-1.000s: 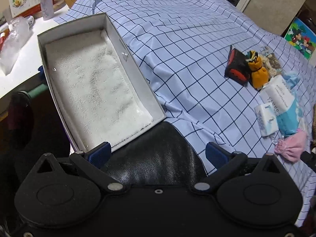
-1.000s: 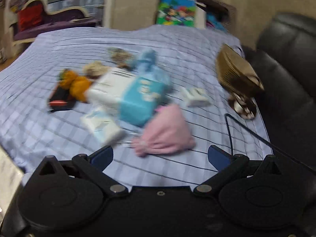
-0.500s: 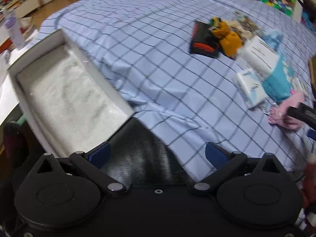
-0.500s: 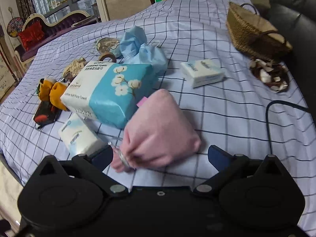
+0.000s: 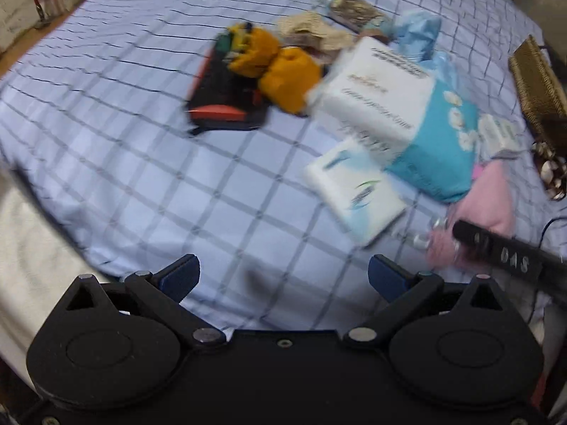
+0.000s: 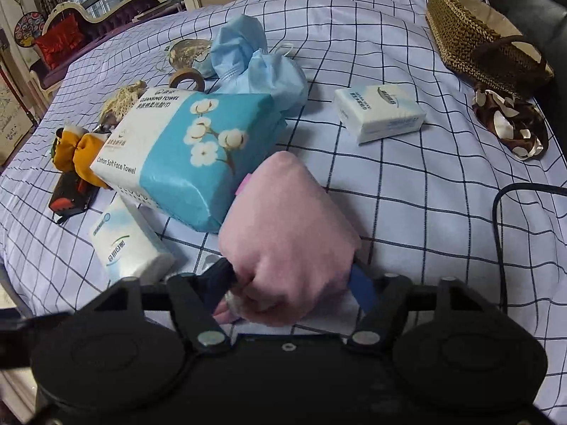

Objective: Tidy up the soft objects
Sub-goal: 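Grasp the pink cloth bag with the right tool while the left tool grasps a small white tissue pack, then carry the pink bag and tissue pack over the white box with both tools, then open the right tool to drop the pink bag while the left tool releases the tissue pack into the box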

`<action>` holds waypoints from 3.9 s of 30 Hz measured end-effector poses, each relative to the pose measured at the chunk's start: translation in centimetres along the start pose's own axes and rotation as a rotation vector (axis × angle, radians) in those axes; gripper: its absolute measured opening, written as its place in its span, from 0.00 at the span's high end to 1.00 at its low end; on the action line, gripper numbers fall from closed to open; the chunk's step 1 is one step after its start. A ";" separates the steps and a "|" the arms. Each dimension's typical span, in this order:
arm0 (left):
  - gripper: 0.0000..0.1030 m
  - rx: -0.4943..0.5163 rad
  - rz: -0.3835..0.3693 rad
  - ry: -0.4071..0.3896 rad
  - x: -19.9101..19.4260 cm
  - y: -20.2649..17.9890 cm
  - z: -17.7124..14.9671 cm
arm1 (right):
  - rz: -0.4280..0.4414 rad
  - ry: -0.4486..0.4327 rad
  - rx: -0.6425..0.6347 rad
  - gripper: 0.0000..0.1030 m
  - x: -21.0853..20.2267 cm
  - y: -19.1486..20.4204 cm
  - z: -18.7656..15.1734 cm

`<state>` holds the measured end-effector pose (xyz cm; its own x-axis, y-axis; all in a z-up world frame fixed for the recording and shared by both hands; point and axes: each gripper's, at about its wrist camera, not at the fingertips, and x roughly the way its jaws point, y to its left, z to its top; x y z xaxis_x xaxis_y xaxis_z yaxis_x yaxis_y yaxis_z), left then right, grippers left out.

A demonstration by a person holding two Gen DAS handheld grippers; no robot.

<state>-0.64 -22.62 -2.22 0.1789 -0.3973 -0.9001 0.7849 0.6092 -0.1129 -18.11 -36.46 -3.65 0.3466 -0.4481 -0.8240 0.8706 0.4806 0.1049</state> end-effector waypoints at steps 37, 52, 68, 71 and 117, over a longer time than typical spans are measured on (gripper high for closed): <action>0.92 -0.186 -0.149 0.047 1.9 8.4 1.7 | -0.142 0.116 -0.078 0.44 -1.2 0.1 -1.4; 0.19 -0.053 -0.155 -0.047 1.9 2.2 3.3 | -0.109 0.112 -0.082 0.45 -1.4 0.1 -1.8; 0.52 -0.194 0.004 -0.031 1.3 9.2 1.1 | 0.069 0.161 -0.297 0.47 -3.8 8.7 -3.0; 0.52 -0.315 0.106 -0.051 -0.4 14.3 0.2 | 0.186 0.165 -0.381 0.48 -4.2 13.8 -3.4; 0.26 -0.690 0.427 0.019 -0.7 30.8 -5.0 | 0.369 0.221 -0.630 0.42 -0.2 32.7 -7.4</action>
<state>20.48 -0.16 -7.15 0.3653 -0.0270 -0.9305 0.1078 0.9941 0.0135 7.75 -15.07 -4.14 0.4408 -0.0455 -0.8965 0.3252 0.9389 0.1122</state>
